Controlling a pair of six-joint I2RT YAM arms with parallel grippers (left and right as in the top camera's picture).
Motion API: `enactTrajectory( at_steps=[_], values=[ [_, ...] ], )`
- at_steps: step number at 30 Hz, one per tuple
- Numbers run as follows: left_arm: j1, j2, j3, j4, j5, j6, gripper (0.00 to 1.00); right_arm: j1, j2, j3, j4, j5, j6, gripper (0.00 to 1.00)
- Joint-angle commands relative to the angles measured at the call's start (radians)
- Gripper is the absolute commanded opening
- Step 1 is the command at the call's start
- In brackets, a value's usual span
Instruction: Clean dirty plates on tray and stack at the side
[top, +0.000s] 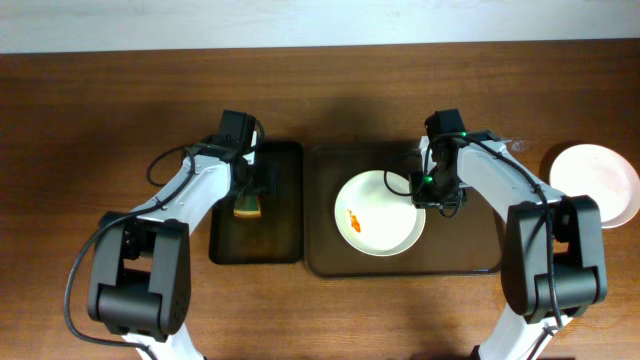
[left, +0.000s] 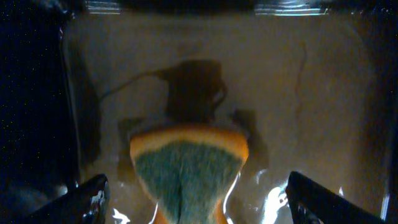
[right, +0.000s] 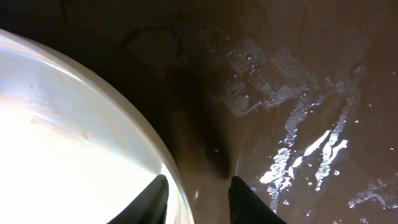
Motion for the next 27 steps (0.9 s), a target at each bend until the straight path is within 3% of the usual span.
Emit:
enactTrajectory(
  at_steps=[1,5,6,7,8,9,10,13,15,16,19,23,26,27],
  values=[
    [-0.001,0.0,-0.008,0.023,-0.003,0.005,0.86,0.003,-0.01,-0.005,0.003,0.009,0.003,0.34],
    [-0.001,0.005,-0.042,0.076,-0.003,0.005,0.78,0.003,-0.01,-0.005,0.003,0.009,0.003,0.34],
    [-0.001,0.005,-0.053,0.092,-0.003,0.006,0.44,0.003,-0.01,-0.005,0.003,0.009,0.003,0.34],
    [-0.001,0.005,-0.053,0.099,-0.003,0.006,0.0,0.003,-0.01,-0.005,0.003,0.009,0.003,0.34],
    [-0.001,0.005,-0.051,0.105,-0.002,0.006,0.0,0.003,-0.01,-0.005,0.003,0.009,0.003,0.34],
    [-0.001,0.005,-0.045,0.101,0.0,0.006,0.2,0.003,-0.01,-0.005,0.003,0.009,0.003,0.34],
    [0.0,0.005,-0.041,0.093,0.0,0.006,0.75,0.003,-0.01,-0.005,0.003,0.009,0.003,0.34],
    [0.0,0.003,0.014,-0.023,0.0,0.006,0.89,0.003,-0.01,-0.005,0.003,0.009,0.003,0.34],
    [0.0,0.003,0.088,-0.162,0.001,0.005,0.89,0.003,-0.01,-0.005,0.002,0.009,0.003,0.34],
    [0.0,0.003,0.119,-0.235,0.001,0.005,0.85,0.003,-0.01,-0.005,0.002,0.009,0.003,0.34],
    [-0.001,0.003,0.128,-0.316,0.001,0.006,0.61,0.003,-0.01,-0.005,0.002,0.009,0.003,0.34],
    [-0.001,0.006,0.103,-0.292,0.001,0.005,0.64,0.003,-0.01,-0.005,-0.003,0.009,0.003,0.35],
    [-0.001,0.011,0.089,-0.282,0.001,0.005,0.54,0.003,-0.01,-0.005,-0.005,0.009,0.003,0.35],
    [-0.002,0.013,0.076,-0.281,0.001,0.005,0.54,0.003,-0.01,-0.005,-0.005,0.009,0.003,0.35]
  ],
)
